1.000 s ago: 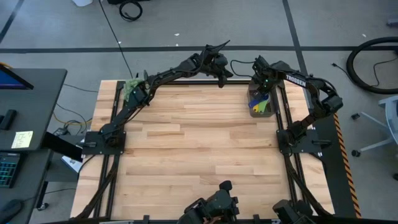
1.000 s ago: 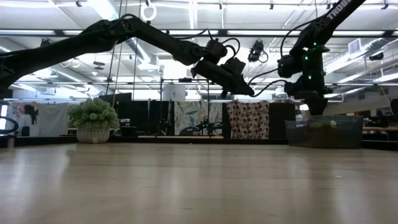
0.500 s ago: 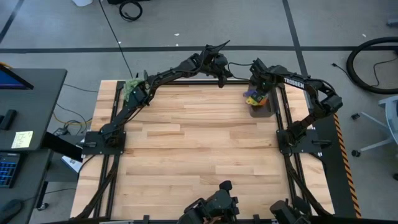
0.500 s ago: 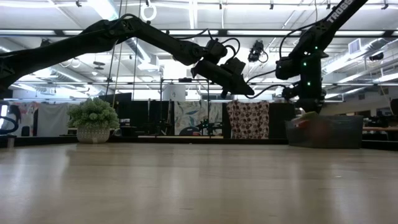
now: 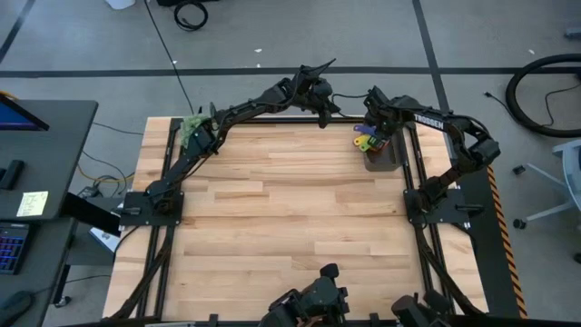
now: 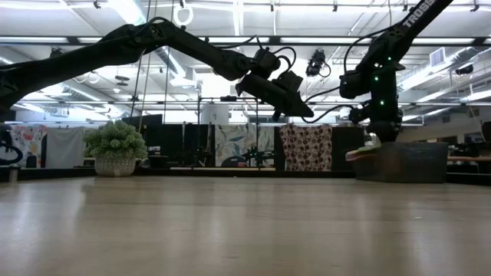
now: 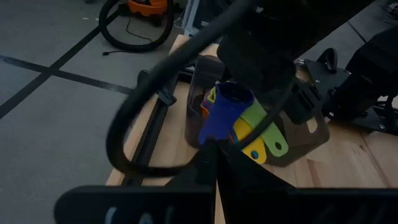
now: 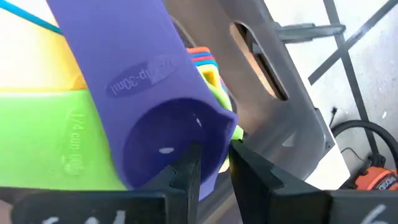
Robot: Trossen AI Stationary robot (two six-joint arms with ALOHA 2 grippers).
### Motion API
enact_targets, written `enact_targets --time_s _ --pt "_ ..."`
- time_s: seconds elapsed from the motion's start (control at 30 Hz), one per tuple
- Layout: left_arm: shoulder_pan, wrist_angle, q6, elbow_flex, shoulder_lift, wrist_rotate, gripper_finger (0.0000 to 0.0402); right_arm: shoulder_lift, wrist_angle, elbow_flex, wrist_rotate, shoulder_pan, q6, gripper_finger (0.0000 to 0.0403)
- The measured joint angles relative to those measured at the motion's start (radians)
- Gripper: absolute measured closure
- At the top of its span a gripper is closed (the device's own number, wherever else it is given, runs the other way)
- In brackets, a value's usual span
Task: Nest measuring cups in basket
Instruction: Stack the purple measuring cup on top of the green measuring cup in the black bin
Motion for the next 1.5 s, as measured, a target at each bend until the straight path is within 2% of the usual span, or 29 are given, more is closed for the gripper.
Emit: enact_targets --time_s 0.37,0.43,0.5,0.6,0.77,1.0,1.17,1.5 --pt "0.0 0.005 0.004 0.001 0.0 0.001 0.0395 0.0 -0.076 0.127 -0.017 0.049 0.003 0.0314" --pt "0.0 0.006 0.01 0.002 0.0 0.001 0.0395 0.0 -0.072 0.148 -0.071 0.049 0.003 0.0314" --pt "0.0 0.007 0.023 0.002 0.0 0.004 0.0395 0.0 -0.031 0.152 -0.168 0.048 0.003 0.0314" --pt "0.0 0.009 0.028 0.002 0.0 0.006 0.0395 0.0 0.08 0.136 -0.266 0.049 -0.002 0.0314" --pt "0.002 0.004 0.024 0.002 0.0 0.005 0.0395 0.0 0.212 0.103 -0.227 0.044 -0.048 0.0314" --pt "0.002 -0.008 0.023 0.001 0.0 0.011 0.0395 0.0 0.341 0.017 -0.335 0.04 -0.121 0.0314" --pt "0.003 -0.006 0.023 0.0 0.0 0.011 0.0395 0.0 0.344 -0.022 -0.341 0.039 -0.181 0.0314" --pt "0.002 -0.002 0.021 0.0 0.0 0.011 0.0395 -0.001 0.262 -0.022 -0.475 0.053 -0.151 0.0314"
